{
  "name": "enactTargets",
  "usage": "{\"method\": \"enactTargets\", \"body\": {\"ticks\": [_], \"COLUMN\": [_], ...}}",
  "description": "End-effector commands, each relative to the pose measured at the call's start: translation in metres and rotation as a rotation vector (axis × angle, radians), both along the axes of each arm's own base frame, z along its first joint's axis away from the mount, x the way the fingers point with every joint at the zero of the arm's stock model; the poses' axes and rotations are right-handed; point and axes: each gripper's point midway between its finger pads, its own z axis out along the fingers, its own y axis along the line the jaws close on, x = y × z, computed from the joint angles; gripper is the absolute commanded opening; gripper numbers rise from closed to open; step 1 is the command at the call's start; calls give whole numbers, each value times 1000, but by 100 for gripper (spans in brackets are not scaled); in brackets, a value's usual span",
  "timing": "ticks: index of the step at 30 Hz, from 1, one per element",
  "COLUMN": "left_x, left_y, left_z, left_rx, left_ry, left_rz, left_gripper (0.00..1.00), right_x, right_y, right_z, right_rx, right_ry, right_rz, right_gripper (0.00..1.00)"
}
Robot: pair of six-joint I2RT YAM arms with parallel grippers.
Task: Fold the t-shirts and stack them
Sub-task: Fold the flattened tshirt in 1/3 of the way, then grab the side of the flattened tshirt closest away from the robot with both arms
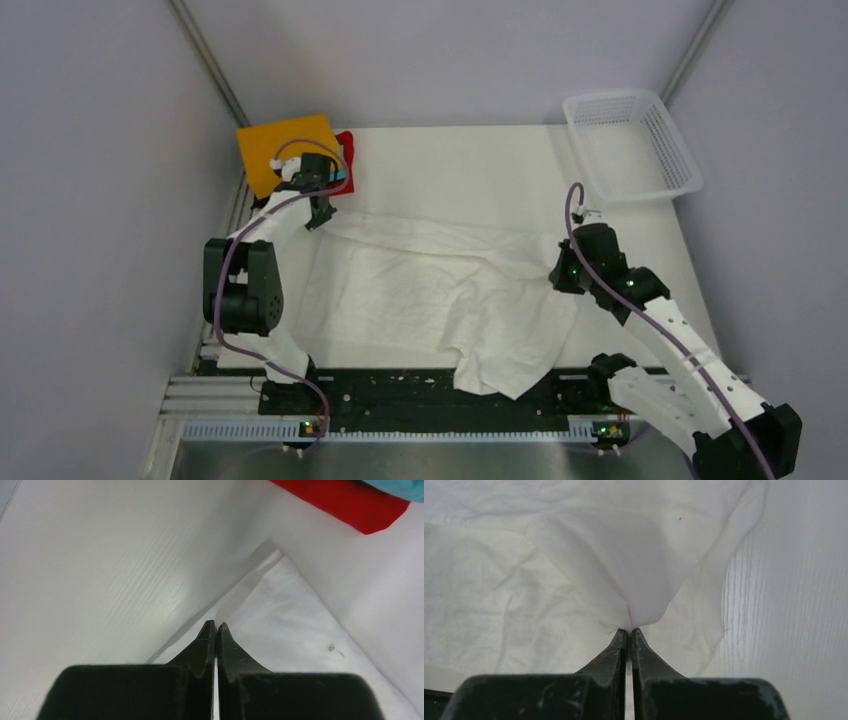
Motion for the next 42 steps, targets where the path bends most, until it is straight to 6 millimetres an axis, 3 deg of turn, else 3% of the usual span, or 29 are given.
{"method": "enactTargets", "body": {"ticks": [1,3,6,9,12,16,21,26,32,37,42], "left_x": [-16,-22,-24,-23,-17,2,27,29,27,31,49], "left_y": [11,14,15,15,9,-18,-63,-59,-57,-52,-46], "left_z": [3,1,8,27,43,50,22,-25,-50,-67,-71], "left_rx": [30,39,39,34,8,-92,-279,-285,-328,-353,-383], "left_ry": [15,35,29,2,-37,-91,-74,32,67,95,82], "left_rz": [44,70,80,87,60,-73,-232,-179,-148,-107,-77], "left_gripper": [0,0,33,59,82,94,98,98,98,98,98], "right_x": [-29,-35,-34,-25,-10,15,62,94,117,146,184], "right_y": [10,11,13,13,12,24,14,2,-16,-25,-34], "right_z": [-25,-28,-15,9,29,32,6,-43,-94,-113,-118], "right_rx": [84,106,136,143,156,181,96,45,-14,-40,-31], "right_ry": [93,93,37,-58,-163,-219,-207,-80,35,71,72], "right_rz": [4,5,14,32,13,15,-134,-210,-277,-295,-304], "right_gripper": [1,15,44,71,89,92,93,93,93,93,93]}}
